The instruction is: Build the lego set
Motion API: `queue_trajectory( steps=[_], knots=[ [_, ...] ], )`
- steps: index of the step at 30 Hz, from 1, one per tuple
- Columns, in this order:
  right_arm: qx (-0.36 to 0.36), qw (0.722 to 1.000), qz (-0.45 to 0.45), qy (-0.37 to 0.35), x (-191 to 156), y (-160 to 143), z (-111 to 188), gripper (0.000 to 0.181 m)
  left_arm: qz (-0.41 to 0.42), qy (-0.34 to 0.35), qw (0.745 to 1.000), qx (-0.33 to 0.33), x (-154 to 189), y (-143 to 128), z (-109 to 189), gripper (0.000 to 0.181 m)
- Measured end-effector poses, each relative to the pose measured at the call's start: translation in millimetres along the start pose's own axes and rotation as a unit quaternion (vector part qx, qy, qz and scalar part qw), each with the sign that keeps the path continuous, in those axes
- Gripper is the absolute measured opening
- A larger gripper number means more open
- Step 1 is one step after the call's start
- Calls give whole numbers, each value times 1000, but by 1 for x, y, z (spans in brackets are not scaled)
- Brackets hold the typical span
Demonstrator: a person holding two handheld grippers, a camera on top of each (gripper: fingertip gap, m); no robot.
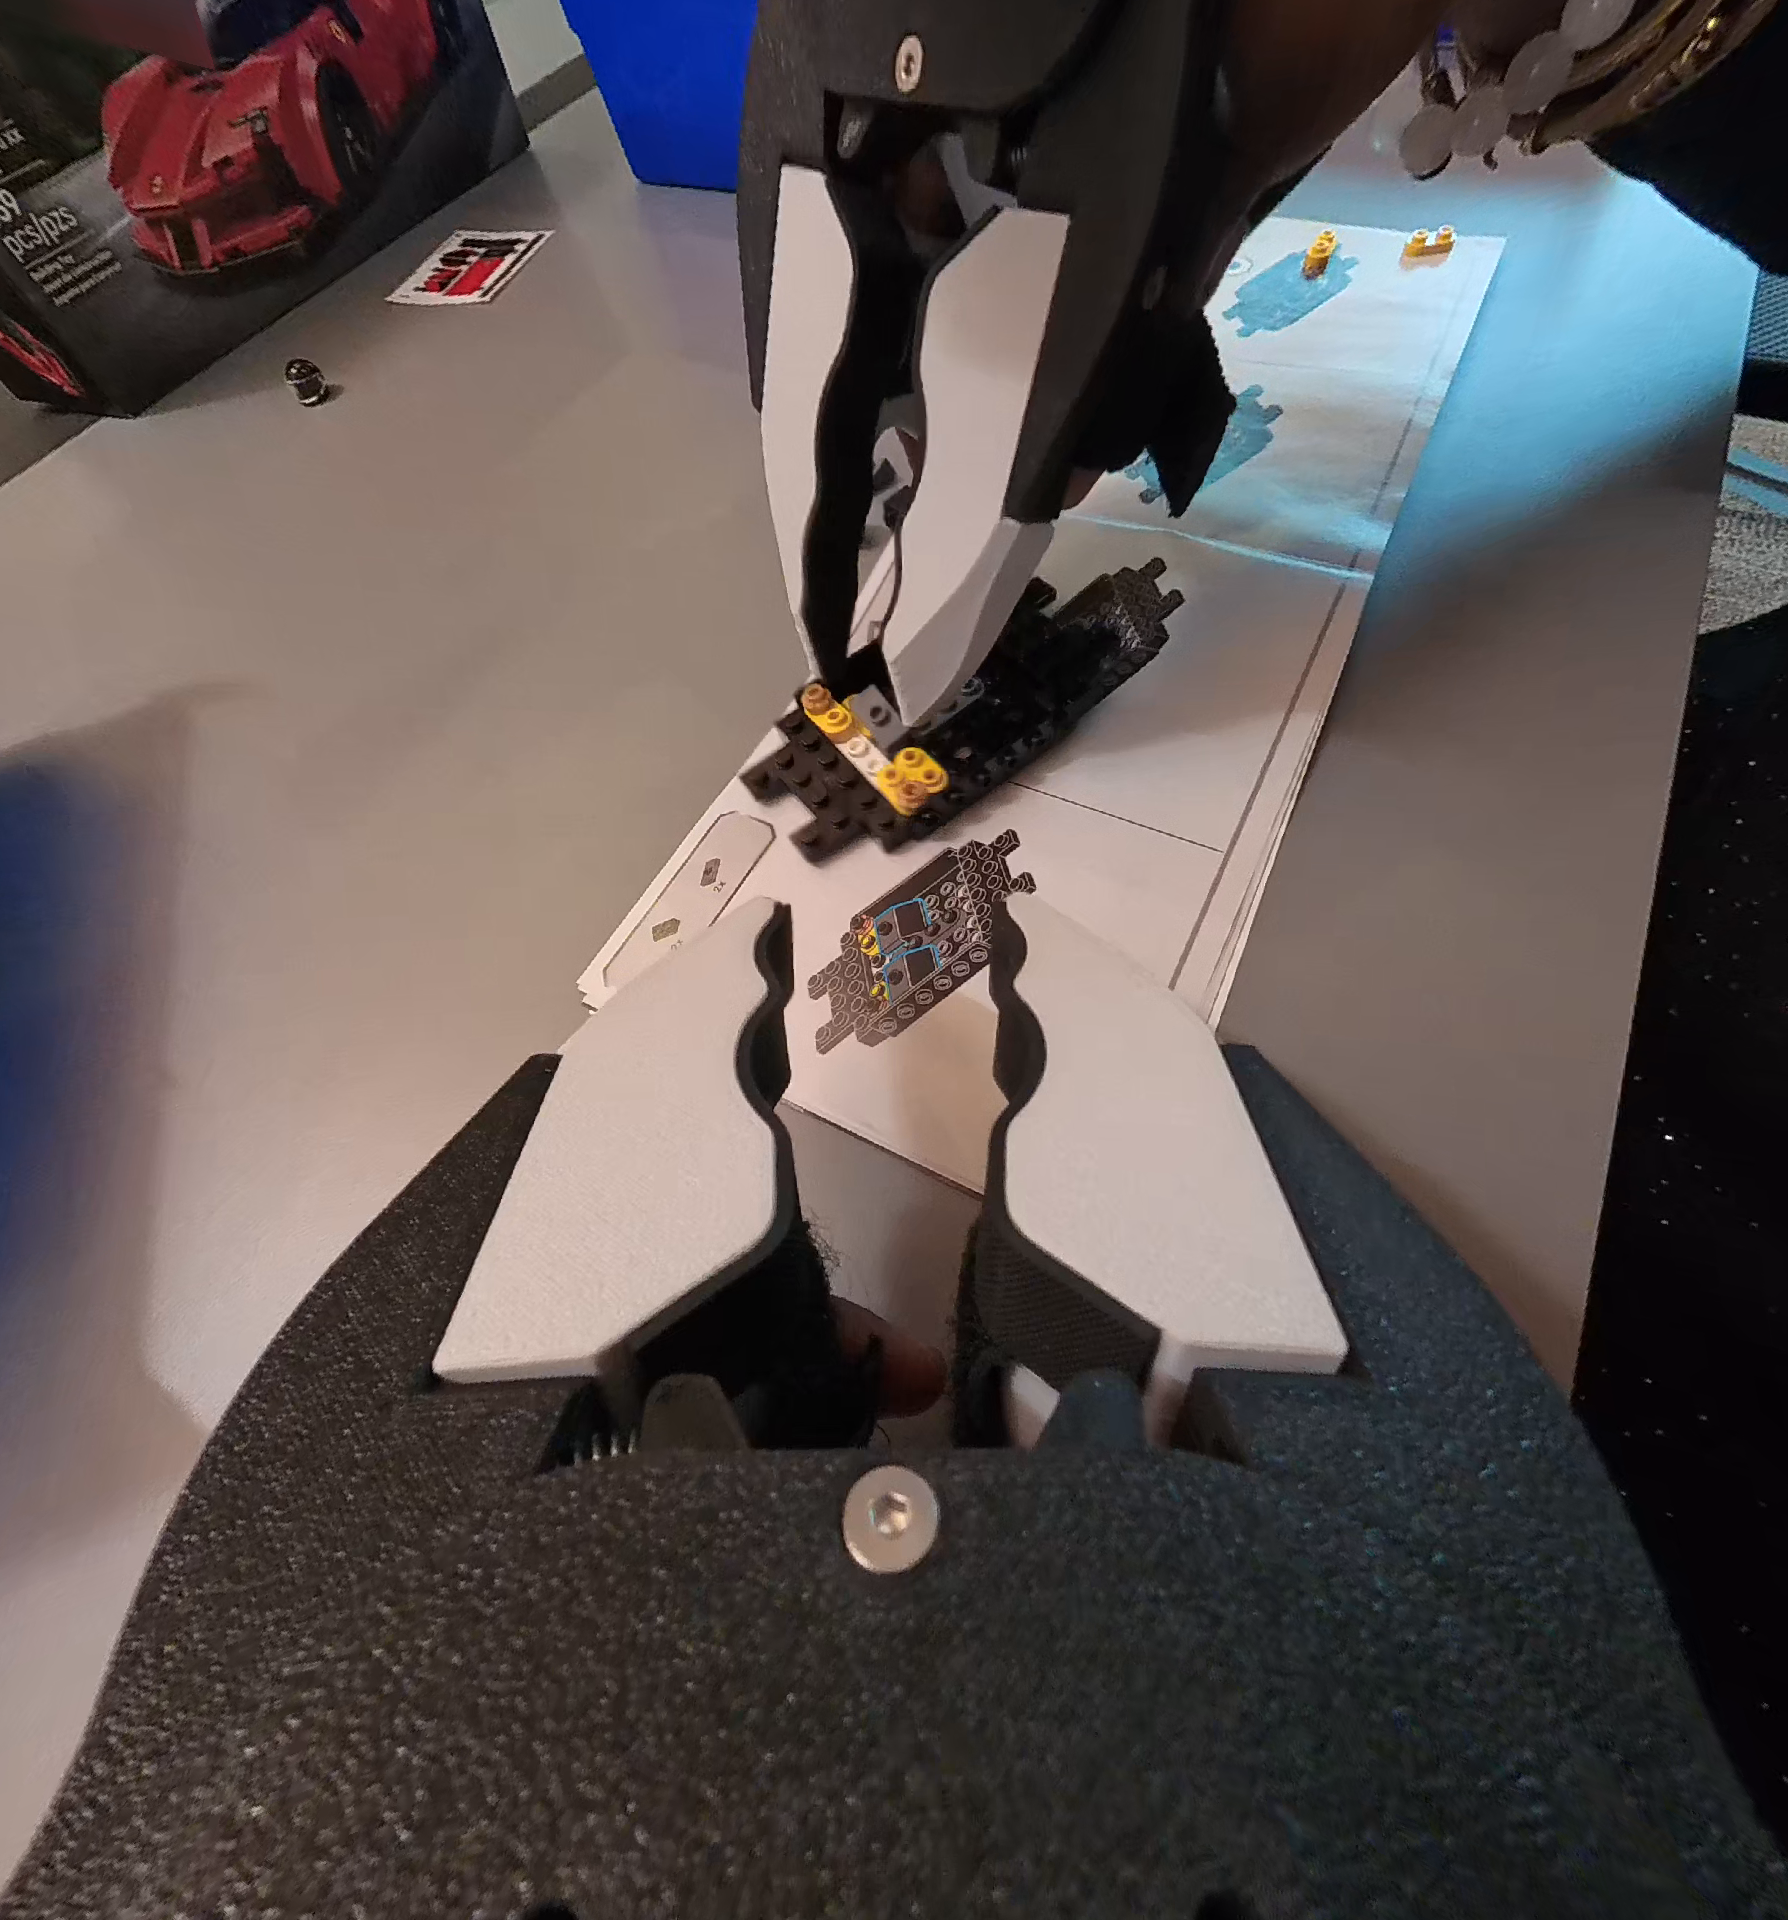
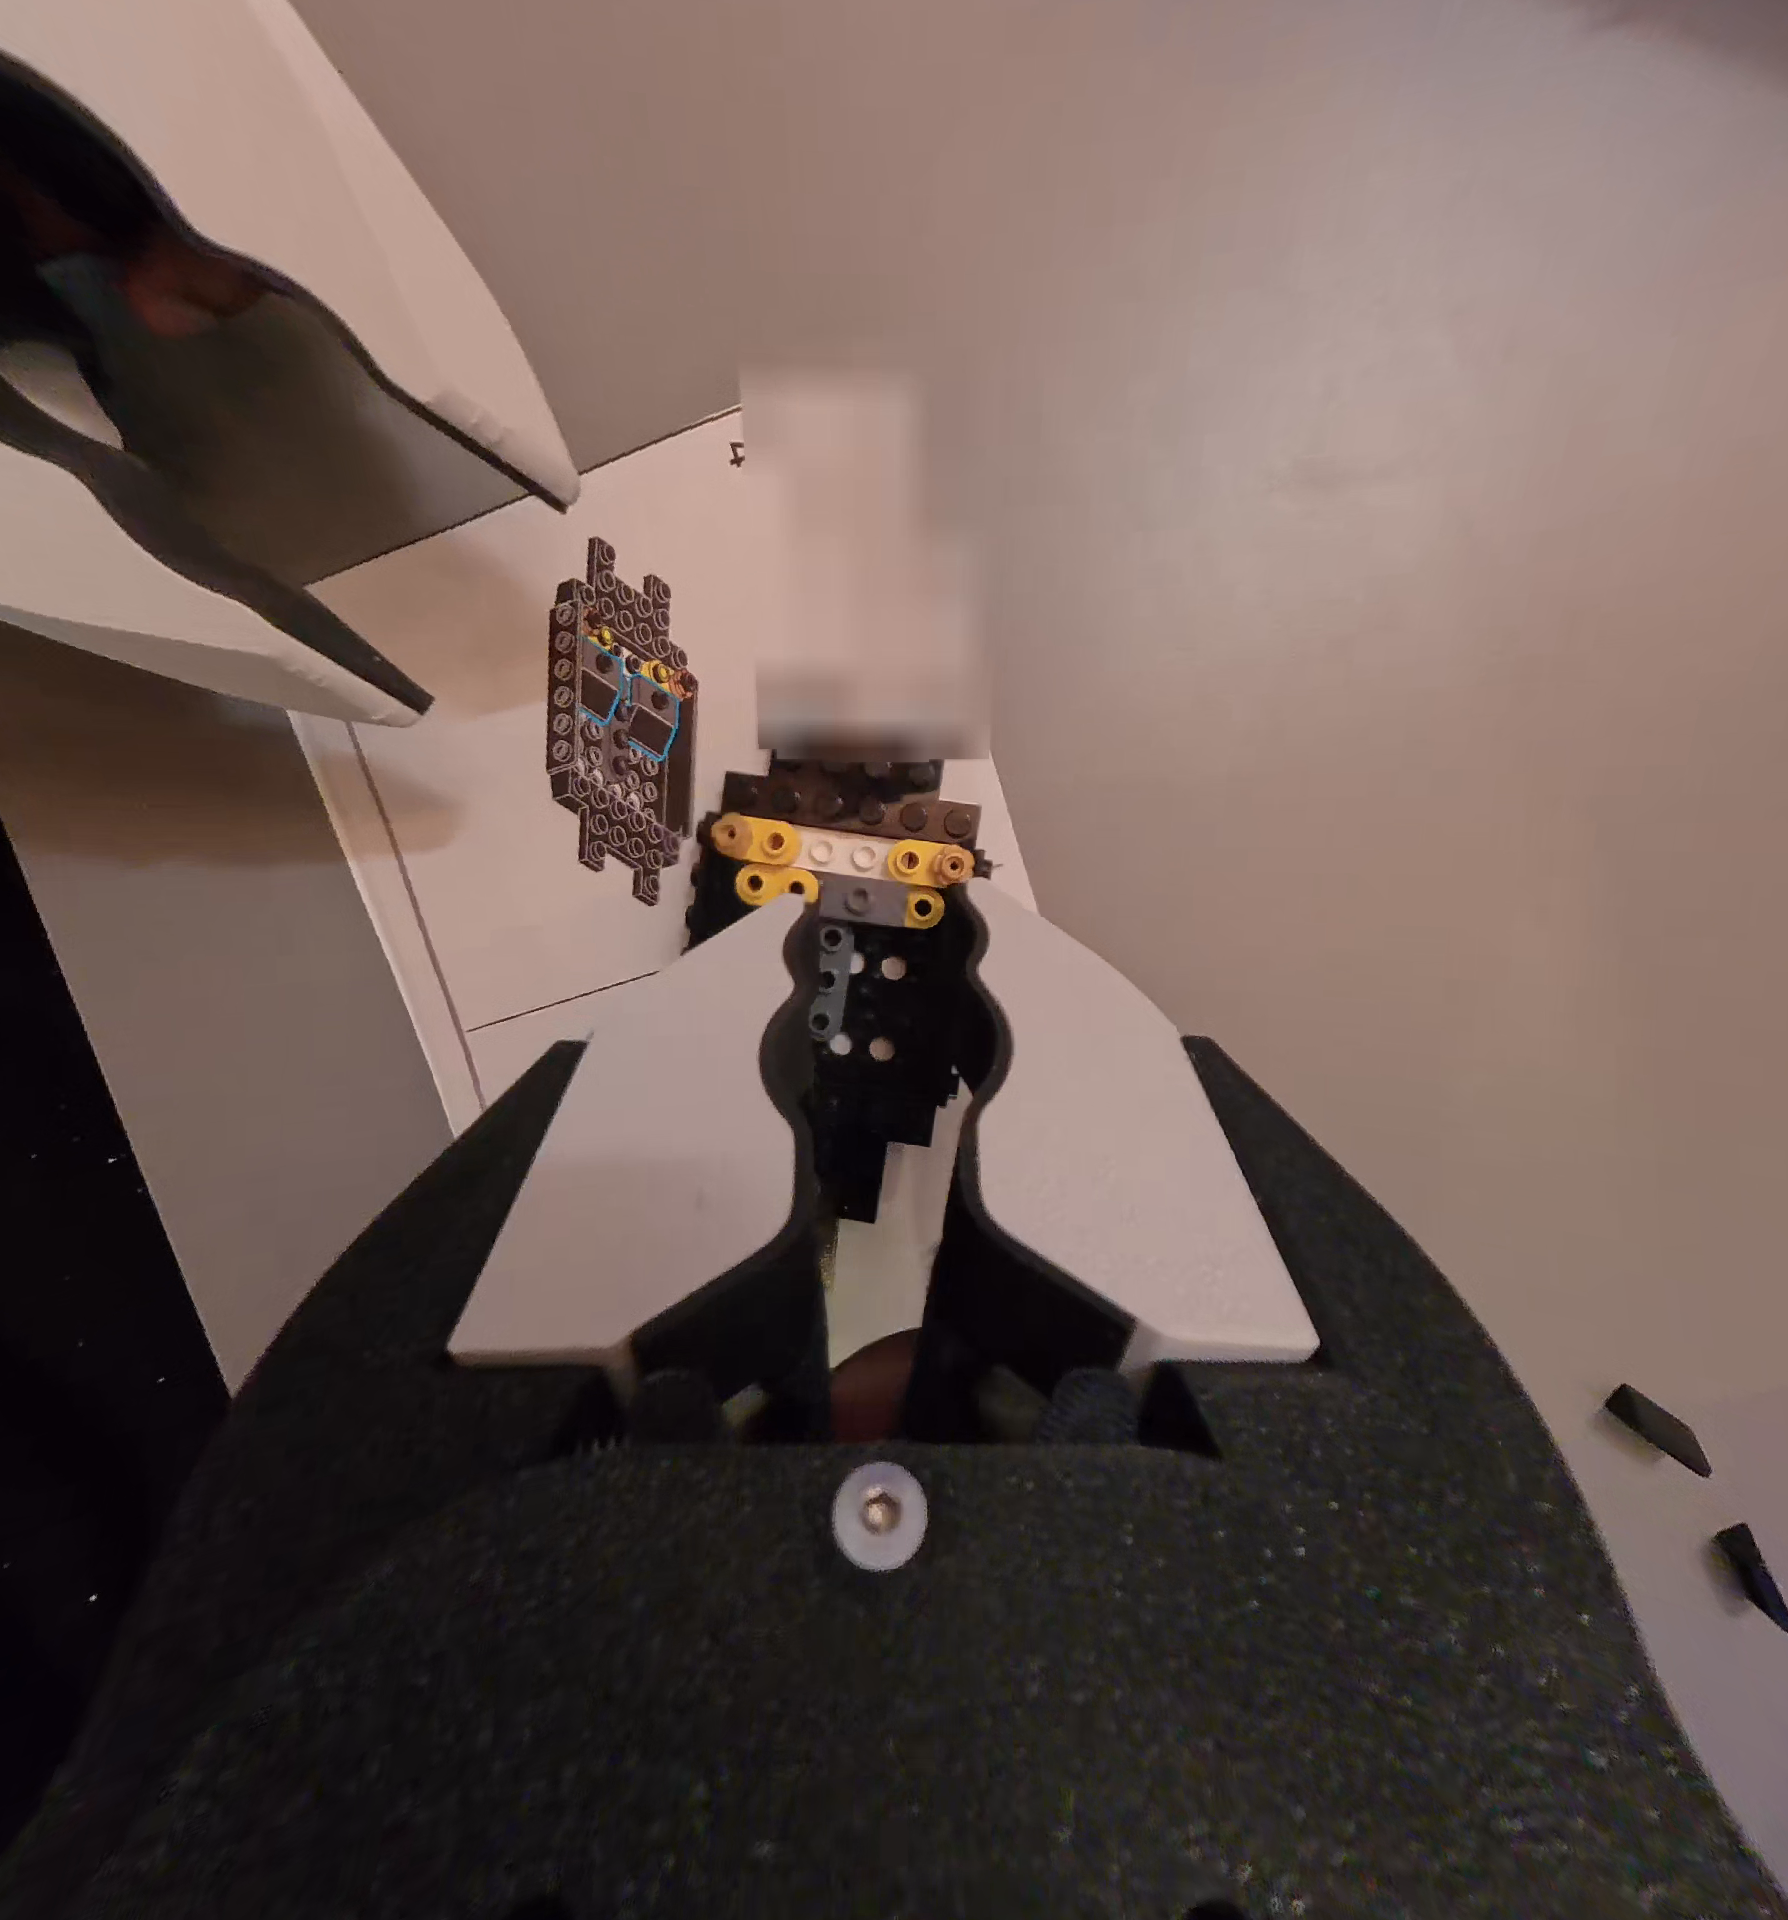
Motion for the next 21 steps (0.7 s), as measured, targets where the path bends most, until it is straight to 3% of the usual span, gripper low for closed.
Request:
queue_trajectory(
  steps=[7,13,21],
  knots=[
    [4,1000,-8,-14,1,-2,1,36,-2,0,1000,-3,0,0,-1,36],
    [8,999,-24,-35,3,-9,7,37,-1,0,1000,-4,0,0,-1,36],
    [1,1000,6,6,12,-13,0,6,-3,-1,1000,-3,0,0,-1,38]
  ],
)
Point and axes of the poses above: each gripper's, where its closed fingertips meet, z back along the fingers, y out of its top, x = y × z across the jaws, the point moved 9 cm from there along z, back along the fingers, and after that the axes turned 14 degrees about -x, right-handed, at the moved point
